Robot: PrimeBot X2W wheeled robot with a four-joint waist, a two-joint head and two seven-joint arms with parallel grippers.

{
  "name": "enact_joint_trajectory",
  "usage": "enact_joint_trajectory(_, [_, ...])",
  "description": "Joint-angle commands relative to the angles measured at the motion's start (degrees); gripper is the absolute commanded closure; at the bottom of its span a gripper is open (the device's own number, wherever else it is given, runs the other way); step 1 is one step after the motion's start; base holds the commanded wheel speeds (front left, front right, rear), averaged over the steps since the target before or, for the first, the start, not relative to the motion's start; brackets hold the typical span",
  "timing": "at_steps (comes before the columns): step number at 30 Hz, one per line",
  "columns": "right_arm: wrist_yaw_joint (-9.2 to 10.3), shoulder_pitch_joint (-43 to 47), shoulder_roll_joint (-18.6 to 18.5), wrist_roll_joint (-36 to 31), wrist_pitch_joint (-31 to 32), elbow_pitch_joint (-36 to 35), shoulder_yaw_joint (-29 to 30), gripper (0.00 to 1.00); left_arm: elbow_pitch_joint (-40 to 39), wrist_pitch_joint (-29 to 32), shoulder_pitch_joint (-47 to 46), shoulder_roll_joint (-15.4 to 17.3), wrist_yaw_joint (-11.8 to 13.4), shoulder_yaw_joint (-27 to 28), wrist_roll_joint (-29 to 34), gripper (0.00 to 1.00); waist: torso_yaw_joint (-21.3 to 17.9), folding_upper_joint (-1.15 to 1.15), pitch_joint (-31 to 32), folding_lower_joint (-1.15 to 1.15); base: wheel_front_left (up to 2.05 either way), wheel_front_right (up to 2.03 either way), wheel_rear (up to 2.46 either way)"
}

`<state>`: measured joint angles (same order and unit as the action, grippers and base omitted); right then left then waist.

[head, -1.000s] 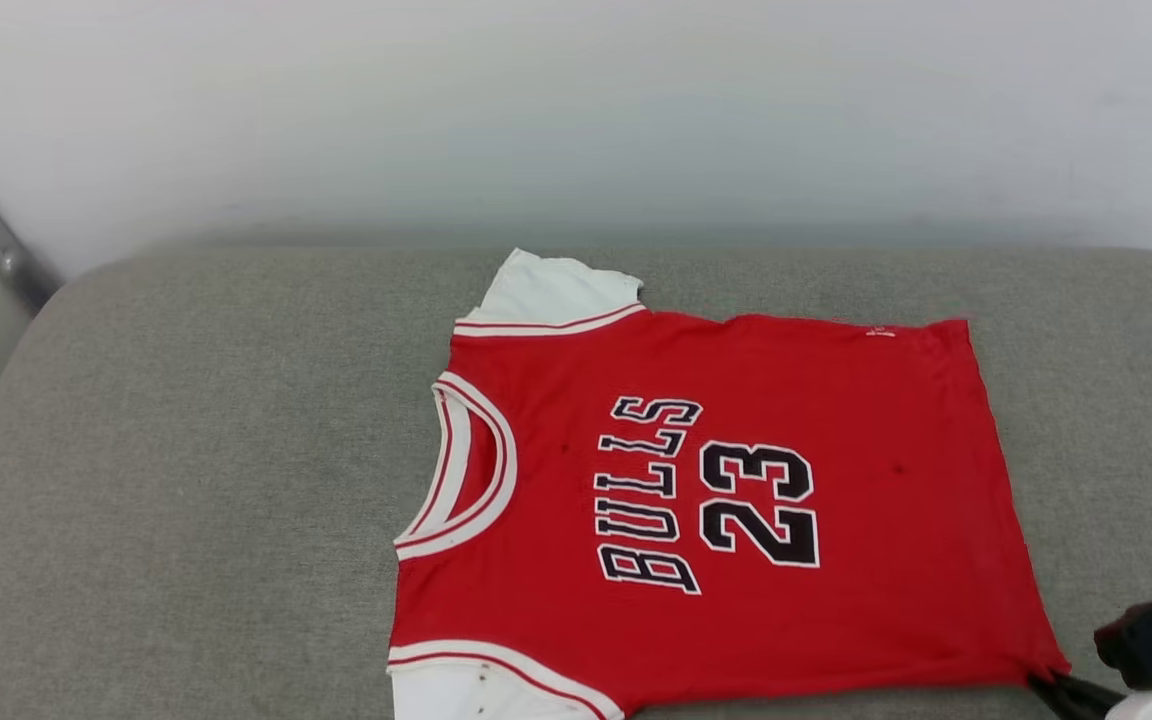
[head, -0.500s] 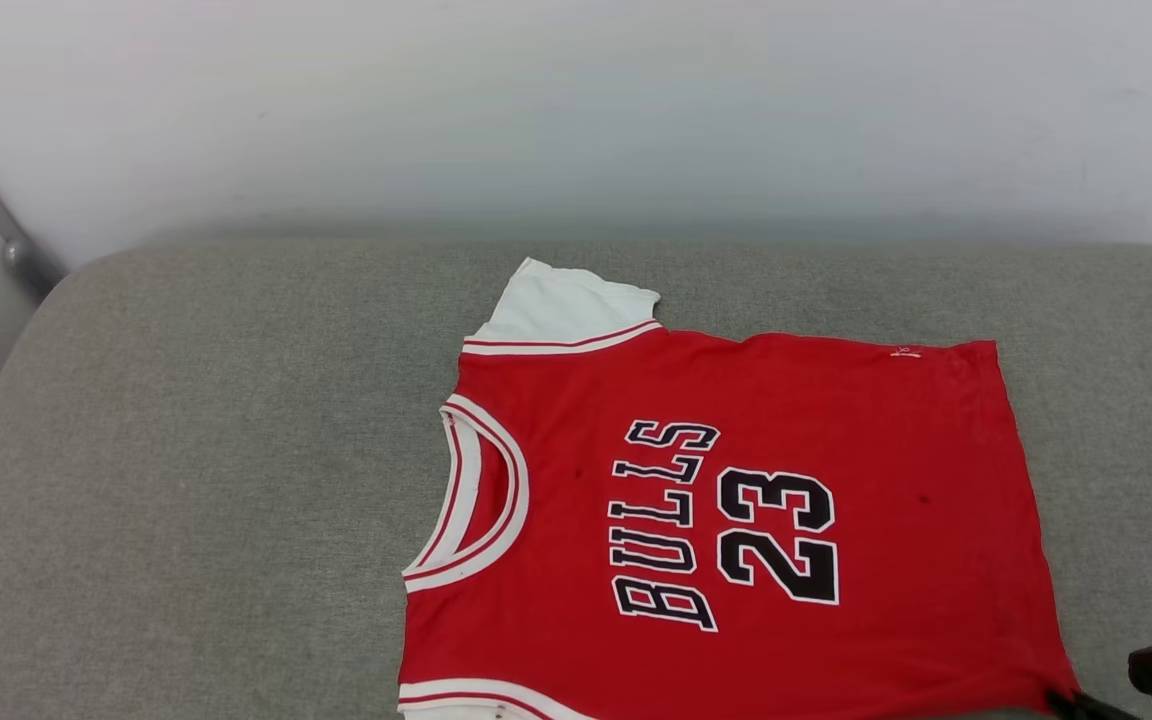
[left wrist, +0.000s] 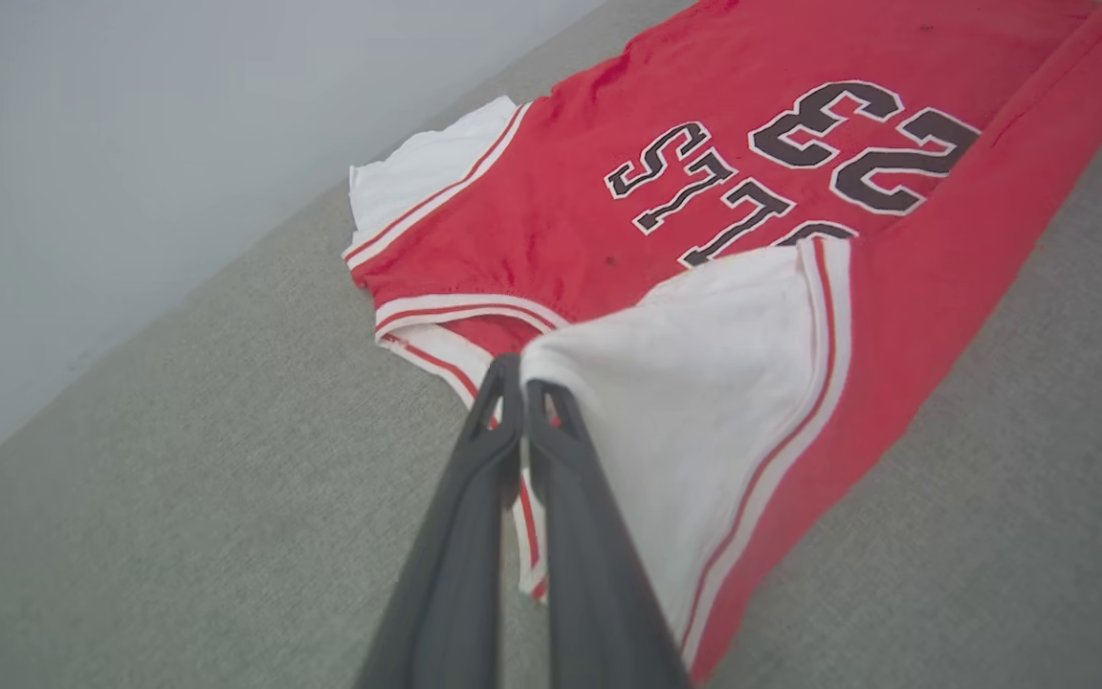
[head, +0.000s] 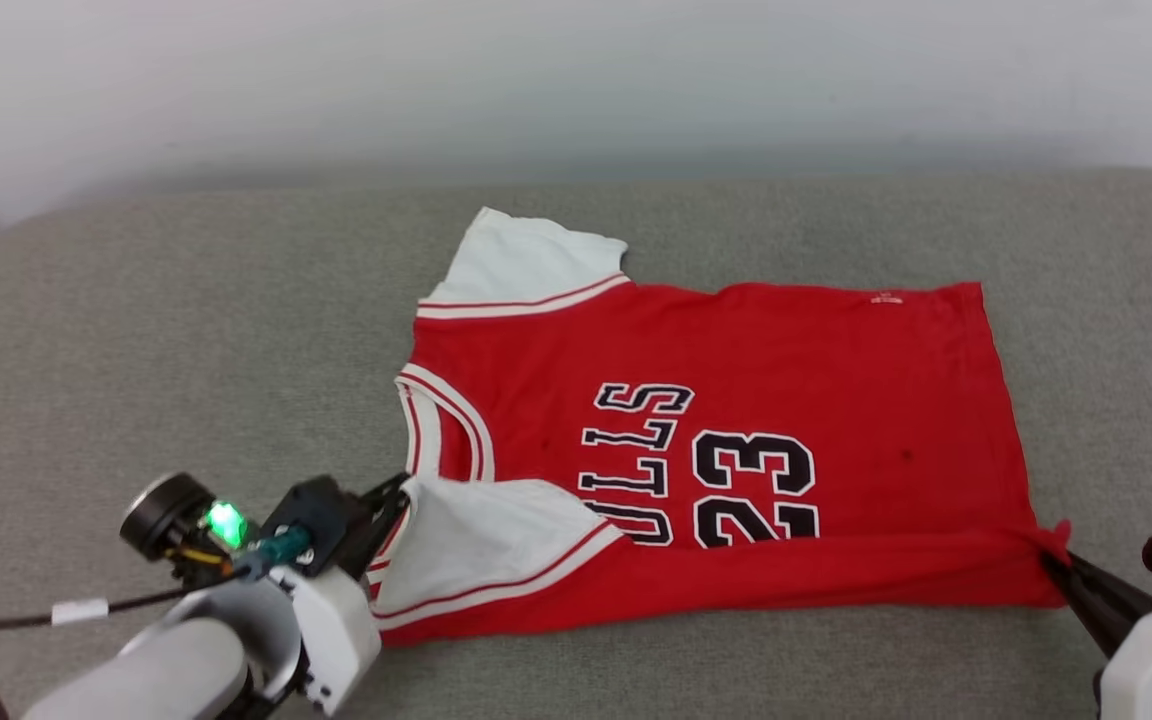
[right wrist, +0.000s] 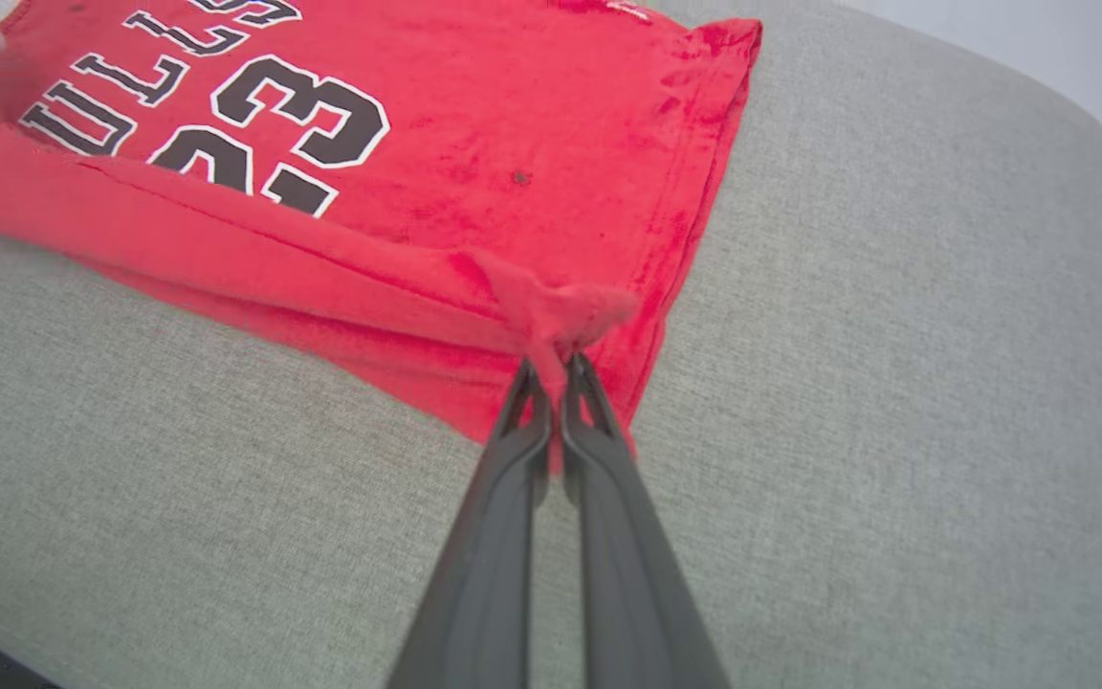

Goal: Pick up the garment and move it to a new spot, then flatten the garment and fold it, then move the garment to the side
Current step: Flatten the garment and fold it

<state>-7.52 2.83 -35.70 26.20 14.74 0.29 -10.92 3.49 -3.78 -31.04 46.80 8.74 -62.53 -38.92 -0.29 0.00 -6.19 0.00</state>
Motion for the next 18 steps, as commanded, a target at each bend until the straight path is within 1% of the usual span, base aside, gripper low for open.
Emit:
enact_joint_trajectory(1, [0.06,-1.29,0.55,-0.28,0.17,-0.13,-0.35,1.0,0.71,0.04,-1.24,-0.45,-0.49,0.22,0.24,1.0,-1.3,0.0,-1.73,0.0,0.0,0.0,0.0])
enact_joint_trajectory(7, [0.07,-7.17,1.26,-1.05,0.19,1.86,-2.04,1.0,7.25,-0.44,-7.07,-2.58,-3.47,1.17,1.08,1.0,-3.11,0.0,-6.08,0.0,0.0,0.0,0.0])
enact_joint_trajectory(12, [0.06,-12.47,1.53,-0.71,0.24,5.98,-3.65,1.0,12.53,-1.08,-10.7,-4.16,-5.01,1.7,1.68,1.0,-3.46,0.0,-9.68,0.0,0.0,0.0,0.0])
enact_joint_trajectory(13, [0.07,-15.41,1.54,-0.31,0.48,8.85,-5.17,1.0,15.92,-1.5,-12.49,-5.17,-6.01,1.73,2.12,1.0,-3.39,0.0,-11.55,0.0,0.0,0.0,0.0])
enact_joint_trajectory(18, [0.06,-19.25,1.74,0.2,0.99,13.38,-9.18,1.0,21.97,-1.81,-14.82,-7.1,-8.17,0.51,3.13,1.0,-3.03,0.0,-13.28,0.0,0.0,0.0,0.0])
